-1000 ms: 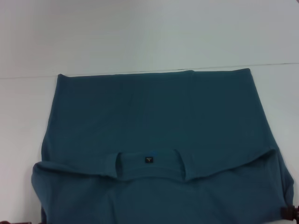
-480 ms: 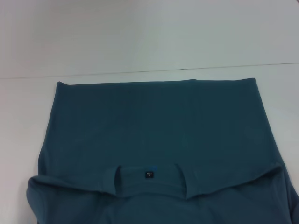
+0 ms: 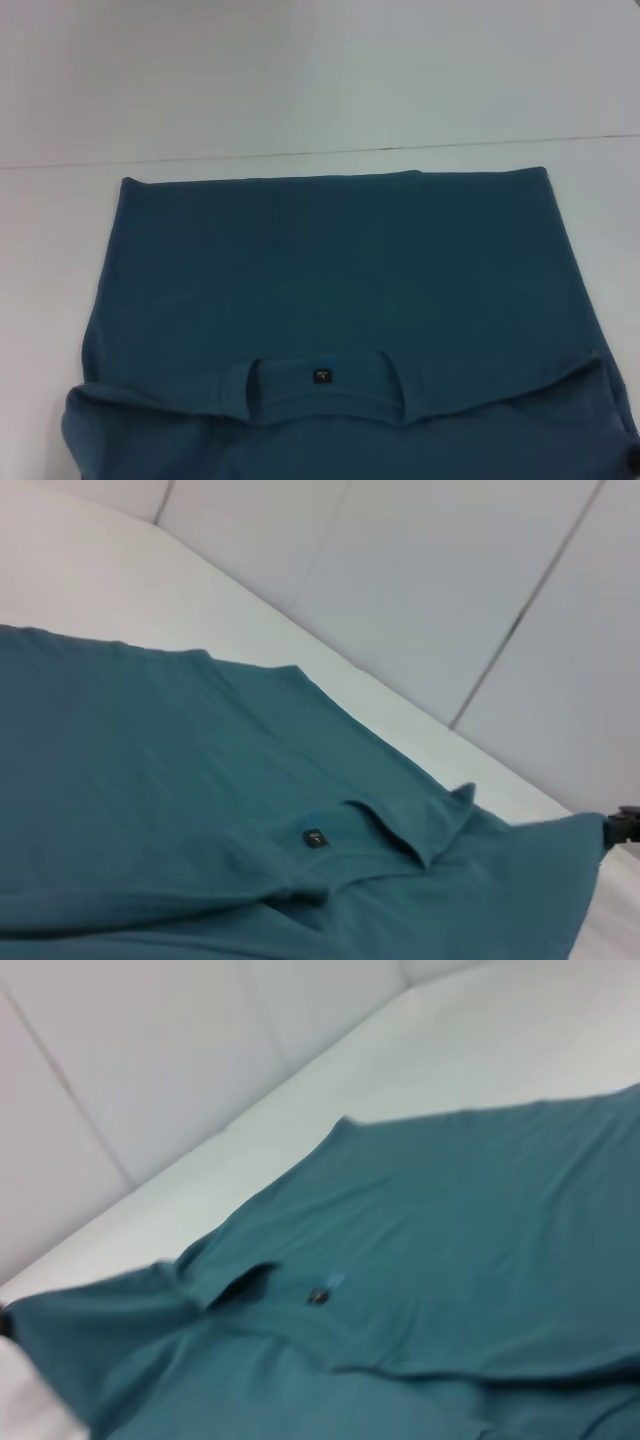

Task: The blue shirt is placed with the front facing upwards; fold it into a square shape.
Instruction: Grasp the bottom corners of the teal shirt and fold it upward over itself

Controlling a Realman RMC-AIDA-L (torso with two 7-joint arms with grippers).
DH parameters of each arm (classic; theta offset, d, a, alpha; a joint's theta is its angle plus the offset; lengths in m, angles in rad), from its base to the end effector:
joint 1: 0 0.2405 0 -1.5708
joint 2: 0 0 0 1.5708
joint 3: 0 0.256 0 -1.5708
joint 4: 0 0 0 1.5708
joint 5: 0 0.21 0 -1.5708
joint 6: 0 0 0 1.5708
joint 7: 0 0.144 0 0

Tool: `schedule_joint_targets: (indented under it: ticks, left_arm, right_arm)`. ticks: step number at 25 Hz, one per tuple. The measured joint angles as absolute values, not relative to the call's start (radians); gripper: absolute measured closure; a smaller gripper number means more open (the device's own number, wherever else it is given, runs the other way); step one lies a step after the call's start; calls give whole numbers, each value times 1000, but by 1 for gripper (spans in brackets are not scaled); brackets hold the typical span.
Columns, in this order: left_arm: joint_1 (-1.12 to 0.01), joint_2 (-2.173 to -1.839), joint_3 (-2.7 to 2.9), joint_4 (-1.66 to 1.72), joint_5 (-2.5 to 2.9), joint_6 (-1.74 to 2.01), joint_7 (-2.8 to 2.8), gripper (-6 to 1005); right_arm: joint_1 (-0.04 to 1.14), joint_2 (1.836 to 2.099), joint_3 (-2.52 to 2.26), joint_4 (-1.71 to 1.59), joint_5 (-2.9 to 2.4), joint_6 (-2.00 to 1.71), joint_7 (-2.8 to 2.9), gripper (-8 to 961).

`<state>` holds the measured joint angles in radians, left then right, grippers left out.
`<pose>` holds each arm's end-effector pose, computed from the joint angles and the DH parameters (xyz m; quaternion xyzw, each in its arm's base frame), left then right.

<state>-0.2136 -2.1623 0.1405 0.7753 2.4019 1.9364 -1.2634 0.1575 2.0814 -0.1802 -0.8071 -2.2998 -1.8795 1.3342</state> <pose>-0.3504 0.1736 0.0182 -0.8805 -0.3606 -0.2717 0.1443 0.3773 0.1722 0.0598 -0.8665 0.3846 0.2385 0.2106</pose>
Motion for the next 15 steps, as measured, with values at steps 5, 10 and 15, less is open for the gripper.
schedule_joint_targets:
  ticks: [5,10,15]
  left_arm:
    - [-221,-2159,108,756,2401,1917,-1265,982]
    - [-236,-2156,64,745,2394,1914,-1274,983]
    - [-248,-2149,2,728,2347,1904,-1302,983]
  right_arm:
    - [181,2085,-135,-805,-2298,-1864,1334,861]
    - [200,2086,-113,-796,-2288,-1863,1336,856]
    - [224,2084,-81,-791,-2276,-1858,1343,852]
